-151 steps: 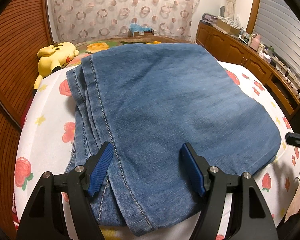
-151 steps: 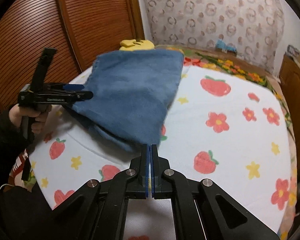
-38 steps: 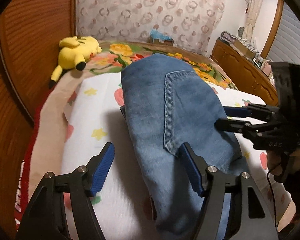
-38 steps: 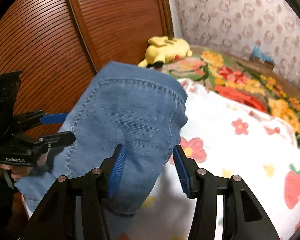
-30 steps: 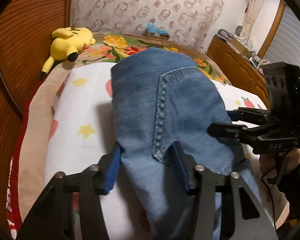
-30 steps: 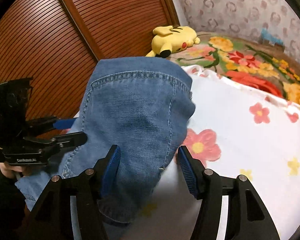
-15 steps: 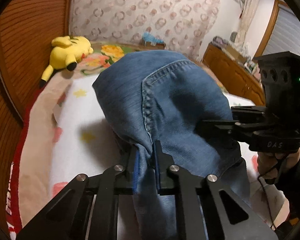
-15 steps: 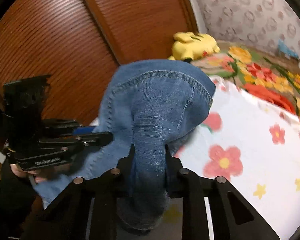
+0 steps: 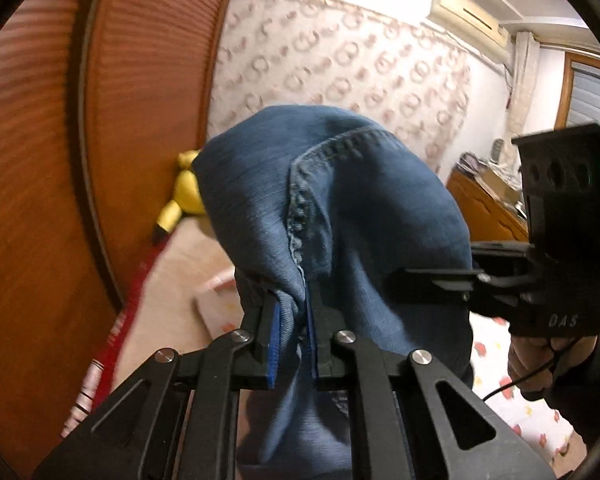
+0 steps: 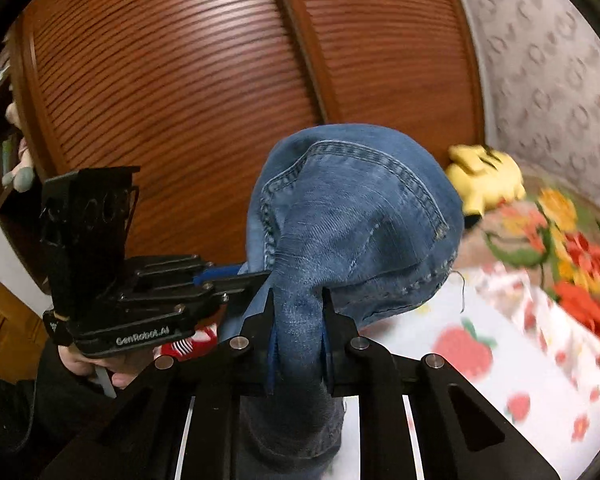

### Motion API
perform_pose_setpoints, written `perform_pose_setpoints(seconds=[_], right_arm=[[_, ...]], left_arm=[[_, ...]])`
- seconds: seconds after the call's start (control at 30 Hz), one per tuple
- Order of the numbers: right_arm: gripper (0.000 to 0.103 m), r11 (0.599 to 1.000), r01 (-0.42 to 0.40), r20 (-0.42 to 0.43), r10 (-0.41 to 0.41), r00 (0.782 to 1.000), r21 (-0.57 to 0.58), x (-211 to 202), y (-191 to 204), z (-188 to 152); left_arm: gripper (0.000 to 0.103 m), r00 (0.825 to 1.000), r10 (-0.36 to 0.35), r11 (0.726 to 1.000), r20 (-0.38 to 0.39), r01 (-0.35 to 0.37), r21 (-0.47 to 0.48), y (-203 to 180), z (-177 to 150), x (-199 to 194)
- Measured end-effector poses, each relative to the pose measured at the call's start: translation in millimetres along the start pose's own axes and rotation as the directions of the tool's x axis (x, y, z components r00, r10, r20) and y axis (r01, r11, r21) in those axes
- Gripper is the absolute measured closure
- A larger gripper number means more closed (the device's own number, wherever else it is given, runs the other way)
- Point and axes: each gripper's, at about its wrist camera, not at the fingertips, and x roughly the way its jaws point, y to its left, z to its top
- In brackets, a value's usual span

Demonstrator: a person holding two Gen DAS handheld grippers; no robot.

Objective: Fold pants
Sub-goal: 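Grasp the jeans bundle with the left gripper and lift it, then carry the jeans bundle with the left gripper toward the headboard and release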

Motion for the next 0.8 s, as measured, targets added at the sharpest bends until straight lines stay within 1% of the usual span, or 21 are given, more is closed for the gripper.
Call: perform_pose_setpoints(seconds=[0.07,0.13,0.2,0.23,0.27,0.3,0.33,0.4,0.43,0.47,0.5,0.57,0.63,0.7,0.73,0.77,0.8], right_arm=[[0.086,1.000,-0.018,0.018,0.017,1.000,0.022,3,-5,5],[0.086,0.999,-0.012,0.011,0.012,1.000,0.046,11,-18,1],[0.086,0.997,0.037,-0.021,-0.035,0.999,0.065,21,-34,-12],[0.086,0.995,0.069,-0.037,-0.066,0.997,0.066,27,-40,-19],[0.085,0.991,0.112,-0.057,-0.108,0.992,0.072,33,-50,-28],[0.083,0.984,0.149,-0.079,-0.142,0.987,0.094,37,-62,-36],[0.078,0.977,0.177,-0.103,-0.165,0.981,0.118,40,-73,-42],[0.073,0.965,0.210,-0.141,-0.188,0.972,0.160,45,-94,-55],[0.063,0.960,0.228,-0.153,-0.204,0.967,0.162,46,-101,-59],[0.055,0.952,0.261,-0.175,-0.233,0.957,0.162,46,-106,-63],[0.053,0.942,0.285,-0.206,-0.247,0.947,0.178,46,-112,-65],[0.048,0.928,0.298,-0.235,-0.246,0.940,0.222,45,-120,-65],[0.044,0.924,0.317,-0.232,-0.267,0.935,0.214,43,-120,-62],[0.043,0.920,0.321,-0.227,-0.271,0.935,0.223,33,-112,-62],[0.043,0.918,0.324,-0.218,-0.276,0.936,0.230,29,-111,-61],[0.043,0.914,0.337,-0.207,-0.293,0.933,0.227,29,-109,-60],[0.043,0.908,0.362,-0.190,-0.325,0.927,0.213,26,-106,-59]], left_arm=[[0.091,1.000,0.023,0.999,0.013,-0.023,0.024,3,13,-1],[0.091,0.999,0.036,0.998,-0.006,-0.036,0.054,4,20,11],[0.091,0.997,0.045,0.994,-0.057,-0.040,0.099,-1,22,39],[0.091,0.995,0.043,0.994,-0.090,-0.033,0.107,-1,20,56],[0.091,0.989,0.041,0.993,-0.139,-0.026,0.113,-3,15,81],[0.091,0.985,0.042,0.993,-0.165,-0.023,0.120,-3,13,98],[0.091,0.980,0.046,0.991,-0.193,-0.021,0.131,-6,8,115],[0.091,0.970,0.048,0.989,-0.238,-0.013,0.147,-13,-2,143],[0.091,0.967,0.044,0.989,-0.252,-0.008,0.144,-16,-4,152],[0.091,0.964,0.038,0.990,-0.264,0.000,0.141,-19,-7,159],[0.091,0.963,0.034,0.990,-0.269,0.004,0.140,-17,-5,163],[0.089,0.961,0.030,0.990,-0.275,0.009,0.141,-20,-5,169],[0.088,0.960,0.037,0.989,-0.279,0.004,0.147,-16,-3,170],[0.087,0.962,0.039,0.989,-0.272,0.003,0.151,-21,-2,163],[0.084,0.962,0.045,0.989,-0.270,-0.004,0.151,-21,-2,160],[0.084,0.962,0.062,0.988,-0.265,-0.022,0.153,-19,-1,157],[0.081,0.963,0.072,0.988,-0.259,-0.033,0.152,-17,-3,154]])
